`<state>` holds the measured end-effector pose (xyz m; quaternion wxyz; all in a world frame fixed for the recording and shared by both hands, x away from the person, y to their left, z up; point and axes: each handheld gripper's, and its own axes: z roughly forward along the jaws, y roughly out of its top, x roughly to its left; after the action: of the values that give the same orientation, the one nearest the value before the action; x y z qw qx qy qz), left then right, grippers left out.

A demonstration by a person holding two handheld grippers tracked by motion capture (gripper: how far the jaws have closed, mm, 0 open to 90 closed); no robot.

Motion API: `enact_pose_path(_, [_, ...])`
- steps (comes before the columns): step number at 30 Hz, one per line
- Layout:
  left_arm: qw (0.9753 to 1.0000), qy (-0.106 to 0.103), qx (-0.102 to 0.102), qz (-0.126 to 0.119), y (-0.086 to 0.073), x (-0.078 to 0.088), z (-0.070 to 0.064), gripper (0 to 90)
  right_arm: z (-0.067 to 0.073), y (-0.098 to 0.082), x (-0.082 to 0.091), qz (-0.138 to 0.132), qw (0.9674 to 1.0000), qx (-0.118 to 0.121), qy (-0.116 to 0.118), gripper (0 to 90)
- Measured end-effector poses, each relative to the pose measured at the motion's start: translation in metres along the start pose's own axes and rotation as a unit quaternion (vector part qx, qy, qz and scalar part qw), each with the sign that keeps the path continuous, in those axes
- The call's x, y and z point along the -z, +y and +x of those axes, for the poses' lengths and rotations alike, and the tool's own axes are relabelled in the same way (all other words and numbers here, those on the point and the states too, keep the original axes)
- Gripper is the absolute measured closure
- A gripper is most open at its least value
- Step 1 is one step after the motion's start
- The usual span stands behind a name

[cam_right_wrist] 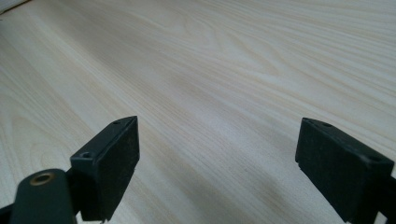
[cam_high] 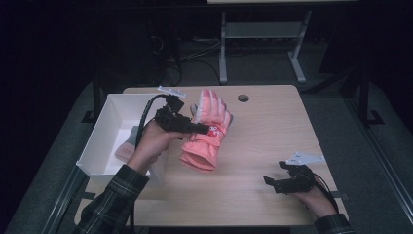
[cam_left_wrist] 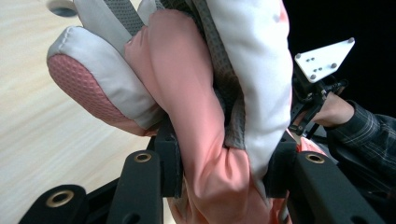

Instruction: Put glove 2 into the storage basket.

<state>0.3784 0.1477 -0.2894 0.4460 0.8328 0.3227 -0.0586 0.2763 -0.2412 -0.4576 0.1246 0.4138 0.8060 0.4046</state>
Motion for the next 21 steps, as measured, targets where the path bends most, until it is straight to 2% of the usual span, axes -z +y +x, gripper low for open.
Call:
enact_pose_path(6, [0.9997,0.022,-0.002,-0.010,0.007,0.029,0.004,58.8,0.000,0.000,-0.001,0.000,1.0000,0.001,0.000,13.4])
enact_pose_path(11, [0.9994,0.030,-0.002,-0.015,0.008,0.045,0.008,58.8,0.000,-0.001,-0.002,0.001,1.0000,0.002,0.001,13.4])
enact_pose_path(12, [0.9991,0.037,0.001,-0.018,0.007,0.053,0.011,58.8,0.000,-0.001,-0.002,0.001,1.0000,0.002,0.002,13.4])
enact_pose_path(13, [0.9991,0.037,0.001,-0.018,0.007,0.053,0.011,58.8,0.000,-0.001,-0.002,0.001,1.0000,0.002,0.002,13.4])
enact_pose_path(15, [0.9986,0.049,0.004,-0.022,0.003,0.066,0.017,58.8,0.000,0.000,-0.002,0.000,1.0000,0.003,0.001,13.4])
enact_pose_path(16, [0.9986,0.049,0.004,-0.022,0.003,0.066,0.017,58.8,0.000,0.000,-0.002,0.000,1.0000,0.002,0.000,13.4])
enact_pose_path(18, [0.9981,0.056,0.009,-0.024,0.000,0.076,0.022,58.8,0.000,-0.001,-0.002,0.002,1.0000,0.004,-0.001,13.4])
enact_pose_path(19, [0.9972,0.068,0.015,-0.026,-0.003,0.087,0.027,58.8,0.000,-0.001,-0.002,0.002,1.0000,0.003,-0.001,13.4])
enact_pose_path(21, [0.9968,0.072,0.018,-0.027,-0.005,0.092,0.031,58.8,-0.001,-0.001,-0.002,0.001,1.0000,0.003,0.000,13.4])
